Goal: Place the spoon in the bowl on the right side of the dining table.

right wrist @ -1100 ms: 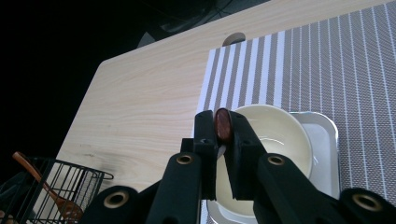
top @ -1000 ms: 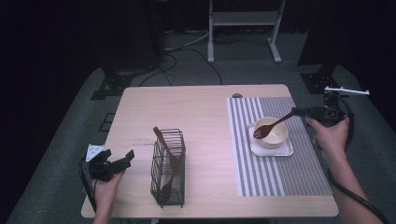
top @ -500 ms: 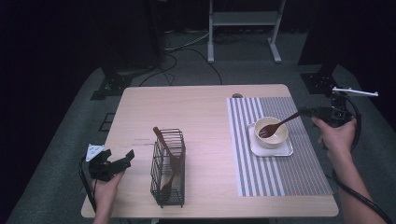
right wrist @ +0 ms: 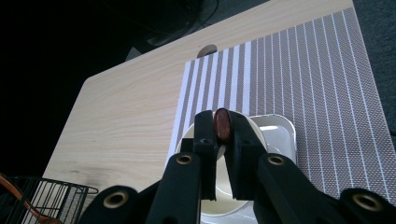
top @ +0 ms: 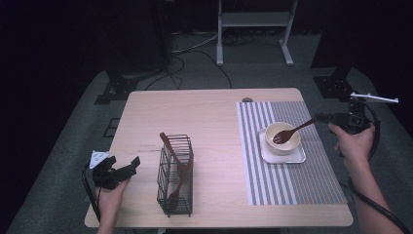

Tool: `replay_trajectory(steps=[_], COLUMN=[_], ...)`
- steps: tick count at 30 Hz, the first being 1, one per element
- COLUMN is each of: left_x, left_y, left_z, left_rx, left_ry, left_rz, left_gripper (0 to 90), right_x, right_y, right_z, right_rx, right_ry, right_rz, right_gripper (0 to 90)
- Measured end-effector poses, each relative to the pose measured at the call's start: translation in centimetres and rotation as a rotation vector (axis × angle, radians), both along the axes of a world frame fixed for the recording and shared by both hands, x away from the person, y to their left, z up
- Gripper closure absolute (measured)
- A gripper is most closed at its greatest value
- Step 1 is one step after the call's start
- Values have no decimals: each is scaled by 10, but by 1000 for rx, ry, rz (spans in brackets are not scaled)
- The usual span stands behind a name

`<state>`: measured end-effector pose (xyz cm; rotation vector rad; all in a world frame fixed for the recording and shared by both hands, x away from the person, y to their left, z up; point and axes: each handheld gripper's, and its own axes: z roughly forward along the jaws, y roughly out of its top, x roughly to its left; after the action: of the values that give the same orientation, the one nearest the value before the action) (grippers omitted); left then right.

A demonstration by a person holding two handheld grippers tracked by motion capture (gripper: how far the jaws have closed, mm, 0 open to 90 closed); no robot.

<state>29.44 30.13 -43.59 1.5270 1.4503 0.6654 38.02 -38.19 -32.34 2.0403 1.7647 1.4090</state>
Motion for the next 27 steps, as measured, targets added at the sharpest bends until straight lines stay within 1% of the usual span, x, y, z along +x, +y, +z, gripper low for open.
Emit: replay_trajectory(steps=[12,16,20,27], left_x=[0,0,0,0], left_y=[0,0,-1,0], left_z=[0,0,0,-1], left_rx=[2,3,3,3], left_ry=[1,3,2,4], left_rz=[1,0,0,0], left_gripper=[26,26,26,26], right_x=[0,1,1,2], right_y=[-5,-5,-5,-5], right_z=[-11,-14,-17,-22], right_rx=[-9,-19,-24,-20], right_ry=[16,27,28,34], right_rz=[-12,-12,-13,-12], right_gripper=[827,825,825,825])
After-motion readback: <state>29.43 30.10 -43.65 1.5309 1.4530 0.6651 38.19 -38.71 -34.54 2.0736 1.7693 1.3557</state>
